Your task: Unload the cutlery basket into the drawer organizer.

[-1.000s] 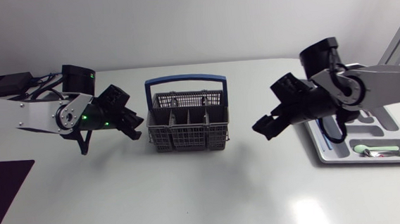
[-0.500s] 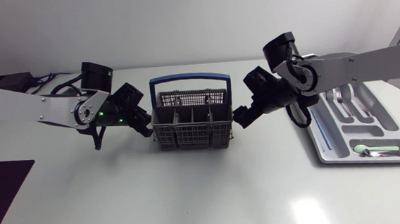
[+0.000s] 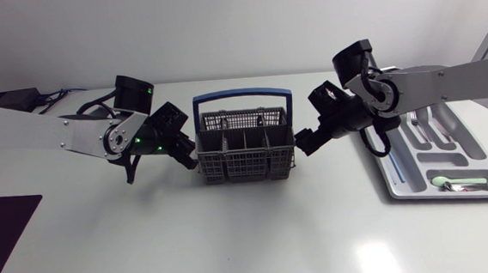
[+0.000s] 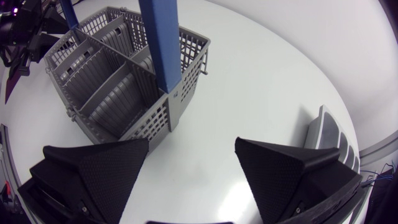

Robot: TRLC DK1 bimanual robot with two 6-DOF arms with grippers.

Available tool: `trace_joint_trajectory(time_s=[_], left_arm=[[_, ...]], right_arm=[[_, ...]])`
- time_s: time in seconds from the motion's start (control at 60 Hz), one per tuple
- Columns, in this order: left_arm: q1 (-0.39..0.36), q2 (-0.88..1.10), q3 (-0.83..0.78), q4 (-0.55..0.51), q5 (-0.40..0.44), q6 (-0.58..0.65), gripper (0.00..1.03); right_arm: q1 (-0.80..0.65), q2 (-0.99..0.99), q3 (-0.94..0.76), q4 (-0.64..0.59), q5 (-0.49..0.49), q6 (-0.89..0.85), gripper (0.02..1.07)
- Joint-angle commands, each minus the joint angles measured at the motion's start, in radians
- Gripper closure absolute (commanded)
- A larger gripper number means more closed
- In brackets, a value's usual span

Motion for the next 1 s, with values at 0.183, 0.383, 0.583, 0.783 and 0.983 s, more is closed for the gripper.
trace_joint_trajectory(time_s=[0.183, 0.383, 0.583, 0.783, 0.983], left_arm=[[-0.055, 0.011, 0.014, 0.000, 0.027, -0.026, 0.61], [-0.030, -0.009, -0.007, 0.003, 0.027, -0.025, 0.60], [0.023, -0.070, -0.041, 0.003, 0.027, -0.025, 0.56], [0.091, -0.155, -0.096, 0.012, 0.027, -0.022, 0.46], [0.146, -0.288, -0.167, 0.023, 0.027, -0.025, 0.04]], right_arm=[[0.029, -0.015, -0.042, 0.010, -0.025, 0.013, 0.07], [0.022, -0.004, -0.039, 0.010, 0.015, 0.015, 0.07], [0.003, -0.010, -0.053, 0.006, 0.036, 0.016, 0.07], [-0.021, -0.053, -0.093, 0.006, 0.070, 0.015, 0.07], [-0.072, -0.175, -0.140, 0.001, 0.117, 0.004, 0.07]])
